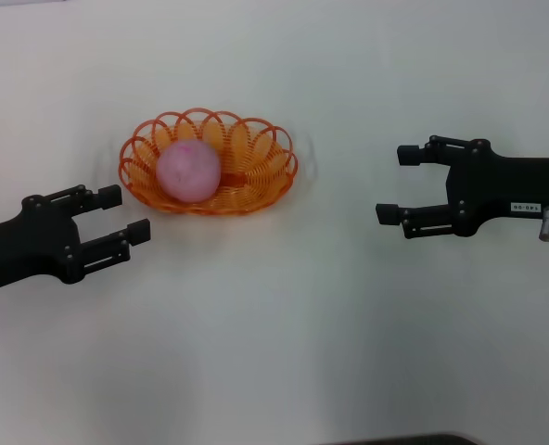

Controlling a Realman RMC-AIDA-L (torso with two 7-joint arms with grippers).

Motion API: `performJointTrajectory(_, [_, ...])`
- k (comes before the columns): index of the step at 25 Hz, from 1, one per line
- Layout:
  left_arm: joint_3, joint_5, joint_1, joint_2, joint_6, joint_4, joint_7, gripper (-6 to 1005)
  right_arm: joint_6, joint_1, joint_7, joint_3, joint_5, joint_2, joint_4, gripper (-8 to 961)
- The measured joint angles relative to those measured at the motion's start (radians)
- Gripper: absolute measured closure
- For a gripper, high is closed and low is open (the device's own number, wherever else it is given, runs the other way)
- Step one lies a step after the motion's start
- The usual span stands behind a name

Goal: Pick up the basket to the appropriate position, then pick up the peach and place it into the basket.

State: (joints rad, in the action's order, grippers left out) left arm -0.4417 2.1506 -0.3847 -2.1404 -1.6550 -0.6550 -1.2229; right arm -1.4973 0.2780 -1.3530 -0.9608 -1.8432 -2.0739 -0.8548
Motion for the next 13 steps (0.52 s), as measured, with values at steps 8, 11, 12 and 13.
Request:
performJointTrajectory(8, [0.000,0.000,0.004,0.001,-0.007,-0.008,-0.003,324,-0.001,0.000,0.000,0.001,-0.001,0.000,-0.002,-4])
performJointTrajectory(11, [0.000,0.000,0.006,0.001,-0.008,-0.008,-0.004,324,0.003,0.001,0.000,-0.001,-0.001,0.000,-0.001,-4])
performJointTrajectory(12, [0.000,0.000,0.006,0.000,-0.008,-0.008,-0.004,324,0.003,0.001,0.000,-0.002,-0.001,0.000,-0.001,-4])
performJointTrajectory(13, [0.000,0.000,0.007,0.000,-0.009,-0.008,-0.004,324,0.003,0.001,0.000,-0.001,-0.001,0.000,-0.001,-4])
